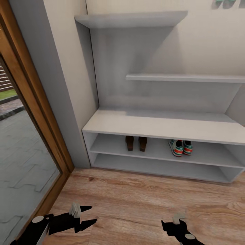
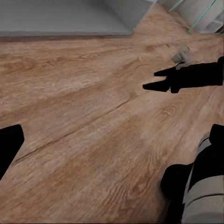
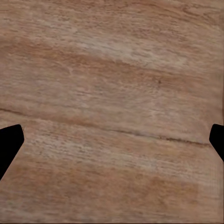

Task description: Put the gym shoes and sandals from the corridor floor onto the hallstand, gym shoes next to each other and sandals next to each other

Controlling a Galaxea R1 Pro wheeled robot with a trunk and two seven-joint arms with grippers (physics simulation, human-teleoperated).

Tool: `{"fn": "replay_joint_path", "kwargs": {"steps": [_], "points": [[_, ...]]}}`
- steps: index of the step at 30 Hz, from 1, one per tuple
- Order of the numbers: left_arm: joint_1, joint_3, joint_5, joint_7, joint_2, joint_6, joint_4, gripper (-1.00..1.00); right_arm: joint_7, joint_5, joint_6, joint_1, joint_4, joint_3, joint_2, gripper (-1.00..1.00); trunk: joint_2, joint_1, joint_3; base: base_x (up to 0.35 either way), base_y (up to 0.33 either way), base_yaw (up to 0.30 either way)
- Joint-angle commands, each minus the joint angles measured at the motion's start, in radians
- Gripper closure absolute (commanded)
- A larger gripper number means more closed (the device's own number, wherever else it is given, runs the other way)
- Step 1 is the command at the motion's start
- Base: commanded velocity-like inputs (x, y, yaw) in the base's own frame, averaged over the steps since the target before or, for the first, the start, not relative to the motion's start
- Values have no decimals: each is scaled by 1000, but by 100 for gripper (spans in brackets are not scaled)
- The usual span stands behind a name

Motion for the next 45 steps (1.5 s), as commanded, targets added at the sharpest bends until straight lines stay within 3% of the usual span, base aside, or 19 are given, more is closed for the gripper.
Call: {"fn": "replay_joint_path", "kwargs": {"steps": [1,4,9,10,15,21,29,30,37,38,45], "points": [[4,3,-3,3,2,3,0,-100,5,14,-21,10,1,-9,0,-100,7,-4,3,0,0,0],[16,3,-3,30,6,-5,6,-100,4,35,-66,39,1,-9,-1,-100,28,-16,12,0,0,0],[28,4,-2,129,11,-63,59,-100,3,57,-139,105,1,-10,-2,-100,63,-35,28,0,0,0],[31,3,-2,213,11,-110,112,-100,-1,61,-171,129,0,-10,-4,-100,70,-39,31,0,0,0],[33,3,0,348,9,-192,210,-100,-4,61,-208,146,1,-10,-23,-100,105,-58,46,0,0,0],[33,4,6,564,1,-322,348,-100,-7,58,-271,187,2,-11,-60,-100,147,-81,65,0,0,0],[33,5,13,779,-7,-405,453,-100,-9,55,-337,235,1,-14,-73,-100,203,-111,90,0,0,0],[33,6,15,881,-16,-440,494,-100,-10,53,-352,243,0,-17,-75,-100,210,-115,93,0,0,0],[33,8,16,1028,-40,-468,536,-100,-21,52,-360,248,0,-17,-74,-100,259,-142,115,0,0,0],[33,11,15,1124,-53,-475,571,-100,-43,52,-361,249,0,-16,-71,-100,266,-146,118,0,0,0],[33,12,14,1180,-73,-479,618,-100,-56,55,-360,250,2,-14,-61,-100,315,-173,140,0,0,0]]}}
